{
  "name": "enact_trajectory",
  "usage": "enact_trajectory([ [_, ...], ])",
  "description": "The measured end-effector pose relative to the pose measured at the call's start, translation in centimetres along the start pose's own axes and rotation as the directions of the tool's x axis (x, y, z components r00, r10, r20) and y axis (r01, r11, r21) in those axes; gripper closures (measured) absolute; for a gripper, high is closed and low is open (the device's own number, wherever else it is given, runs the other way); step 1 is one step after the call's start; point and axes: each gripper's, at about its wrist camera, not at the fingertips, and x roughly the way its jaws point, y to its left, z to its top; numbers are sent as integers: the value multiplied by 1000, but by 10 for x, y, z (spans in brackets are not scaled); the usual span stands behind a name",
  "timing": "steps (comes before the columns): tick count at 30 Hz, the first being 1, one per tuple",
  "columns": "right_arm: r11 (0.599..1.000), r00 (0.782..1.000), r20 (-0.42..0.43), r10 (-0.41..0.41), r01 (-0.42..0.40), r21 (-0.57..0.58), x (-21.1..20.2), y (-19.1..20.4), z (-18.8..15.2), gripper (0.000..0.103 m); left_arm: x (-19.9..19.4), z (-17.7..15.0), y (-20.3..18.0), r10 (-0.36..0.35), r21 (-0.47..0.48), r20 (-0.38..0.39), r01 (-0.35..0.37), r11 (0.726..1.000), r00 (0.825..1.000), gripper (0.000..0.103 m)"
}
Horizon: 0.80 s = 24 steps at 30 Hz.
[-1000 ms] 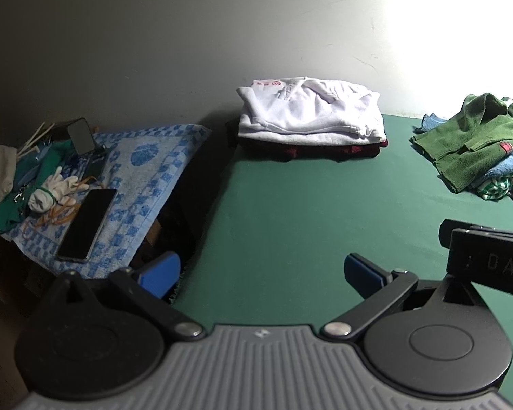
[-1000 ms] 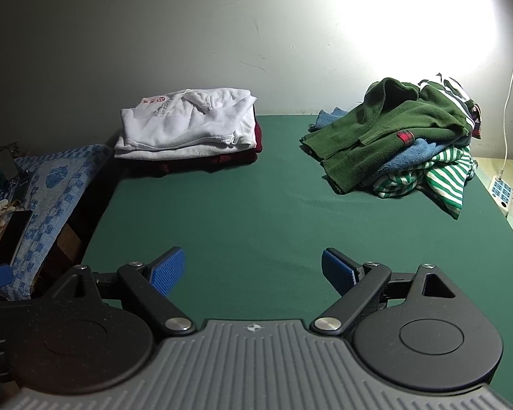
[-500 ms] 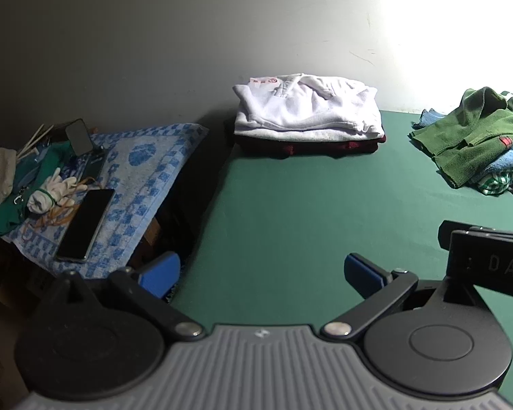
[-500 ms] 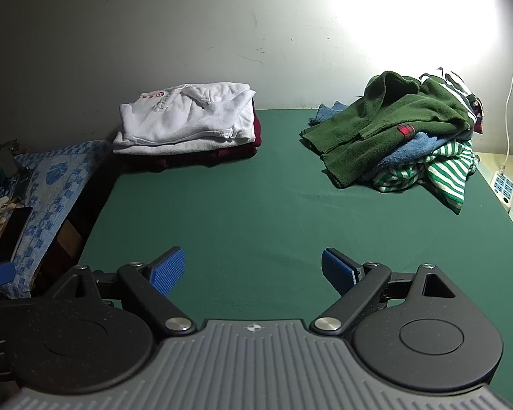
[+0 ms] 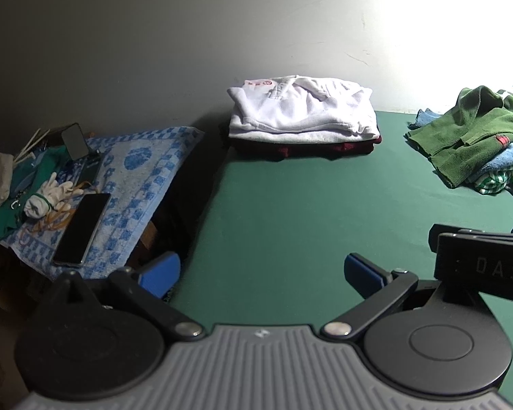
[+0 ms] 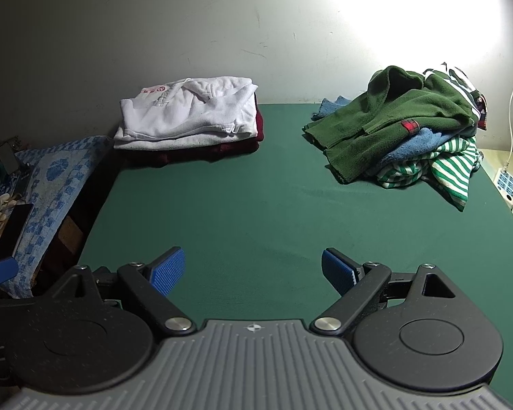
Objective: Fold clothes
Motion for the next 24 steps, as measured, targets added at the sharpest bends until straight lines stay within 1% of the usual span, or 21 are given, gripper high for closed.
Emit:
enact_trajectory([
  [24, 1000, 1000, -4, 1, -1, 5, 8, -4, 2, 14, 7, 1, -2, 7, -6, -13, -8, 1000, 1000, 0],
])
